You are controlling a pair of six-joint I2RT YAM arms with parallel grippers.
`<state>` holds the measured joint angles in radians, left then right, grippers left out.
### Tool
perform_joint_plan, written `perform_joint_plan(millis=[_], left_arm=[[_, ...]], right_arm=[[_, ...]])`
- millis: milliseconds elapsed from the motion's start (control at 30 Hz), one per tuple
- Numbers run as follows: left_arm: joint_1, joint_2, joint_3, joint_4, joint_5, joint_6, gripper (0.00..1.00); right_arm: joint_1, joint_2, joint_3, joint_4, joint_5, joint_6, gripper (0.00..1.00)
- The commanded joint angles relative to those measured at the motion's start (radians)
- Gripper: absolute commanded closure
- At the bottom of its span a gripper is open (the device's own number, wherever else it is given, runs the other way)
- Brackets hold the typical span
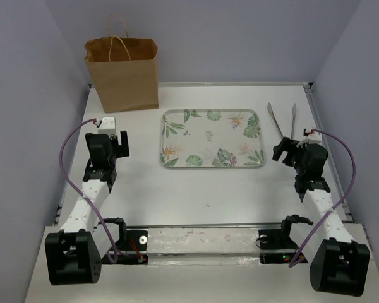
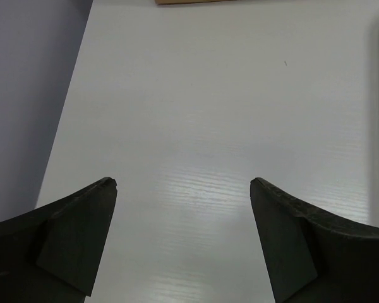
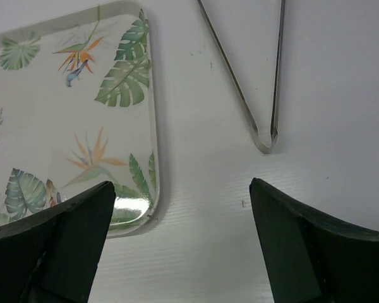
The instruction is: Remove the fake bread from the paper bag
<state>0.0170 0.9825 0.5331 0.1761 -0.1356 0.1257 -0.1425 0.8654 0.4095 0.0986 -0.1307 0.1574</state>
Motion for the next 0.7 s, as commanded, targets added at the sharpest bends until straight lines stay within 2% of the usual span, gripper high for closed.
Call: perform_joint_plan(millis=[0,67,167,200,267,333,400,533,600,667], left_arm=[[0.005,-0.01,0.07,-0.006,-0.048,0.014,0.01],[0.005,-0.007,0.128,-0.023,-0.048,0.072,0.01],[0.005,0.025,0.25,-0.079,-0.016,0.344,0.01],[0.005,0.045,0.328,-0.078,-0.057,0.447,0.01],[0.006,0.096,0.427,-0.096,-0.1,0.546,0.01],[0.021,0.166,0.6,-0.167,-0.09,0.612,0.01],[0.043,0.243,0.78,-0.27,0.016,0.624,0.01],[0.044,0.387,1.026,-0.362,0.267,0.58,0.01],[0.044,0.5,1.129,-0.409,0.33,0.51,0.01],[0.043,0.586,1.293,-0.461,0.422,0.494,0.01]], right_arm=[[0.006,0.007,0.032,0.064,0.002,-0.001,0.07],[0.006,0.01,0.037,0.062,0.0,0.002,0.07],[0.006,0.018,0.054,0.062,0.003,0.005,0.07],[0.006,0.021,0.057,0.064,0.002,0.005,0.07],[0.006,0.024,0.063,0.069,-0.013,-0.004,0.07],[0.006,0.029,0.08,0.07,-0.02,-0.013,0.06],[0.006,0.049,0.094,0.082,-0.018,-0.01,0.06],[0.006,0.112,0.127,0.102,-0.044,-0.007,0.06],[0.006,0.154,0.144,0.105,-0.041,0.007,0.06],[0.006,0.182,0.167,0.108,-0.052,0.01,0.06]])
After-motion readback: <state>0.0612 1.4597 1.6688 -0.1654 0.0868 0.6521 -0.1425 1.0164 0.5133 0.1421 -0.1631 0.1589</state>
